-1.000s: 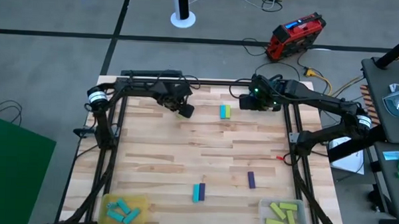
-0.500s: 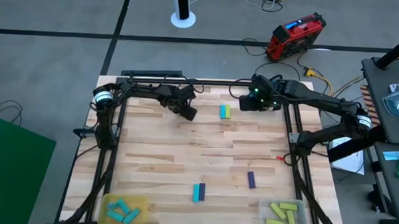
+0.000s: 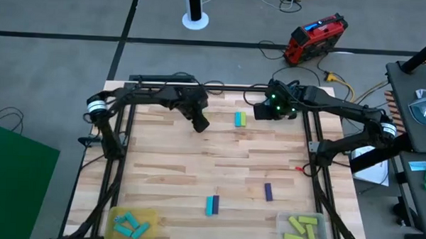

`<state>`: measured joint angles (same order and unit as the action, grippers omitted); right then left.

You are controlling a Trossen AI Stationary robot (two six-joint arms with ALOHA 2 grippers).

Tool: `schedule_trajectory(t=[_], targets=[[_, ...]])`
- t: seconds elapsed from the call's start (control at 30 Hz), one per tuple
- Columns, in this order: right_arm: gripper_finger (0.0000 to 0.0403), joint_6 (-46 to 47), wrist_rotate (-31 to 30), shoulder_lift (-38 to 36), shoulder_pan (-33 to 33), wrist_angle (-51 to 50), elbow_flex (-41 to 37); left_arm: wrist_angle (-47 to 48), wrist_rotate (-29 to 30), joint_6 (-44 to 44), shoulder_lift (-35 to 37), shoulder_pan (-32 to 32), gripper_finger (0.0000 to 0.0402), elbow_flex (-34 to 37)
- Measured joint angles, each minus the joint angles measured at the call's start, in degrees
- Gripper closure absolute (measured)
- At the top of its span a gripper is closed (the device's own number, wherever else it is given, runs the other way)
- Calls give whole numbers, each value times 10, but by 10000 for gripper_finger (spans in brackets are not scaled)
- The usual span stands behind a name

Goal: Sort blocks
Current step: Put the green block into the transparent bin

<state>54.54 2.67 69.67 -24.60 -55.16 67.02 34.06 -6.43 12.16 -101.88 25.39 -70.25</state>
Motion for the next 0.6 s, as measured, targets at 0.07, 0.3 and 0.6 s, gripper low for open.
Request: schedule_trajectory(t=[0.07, 0.3, 0.6], targets=[[358, 8, 10, 0, 5, 28, 0, 6, -7, -39, 16, -11, 331, -14], [323, 20, 19, 0, 29, 182, 0, 3, 0, -133, 32, -70, 331, -104], [256, 26, 25, 0, 46, 250, 0, 4, 72, -159, -6, -106, 331, -227]])
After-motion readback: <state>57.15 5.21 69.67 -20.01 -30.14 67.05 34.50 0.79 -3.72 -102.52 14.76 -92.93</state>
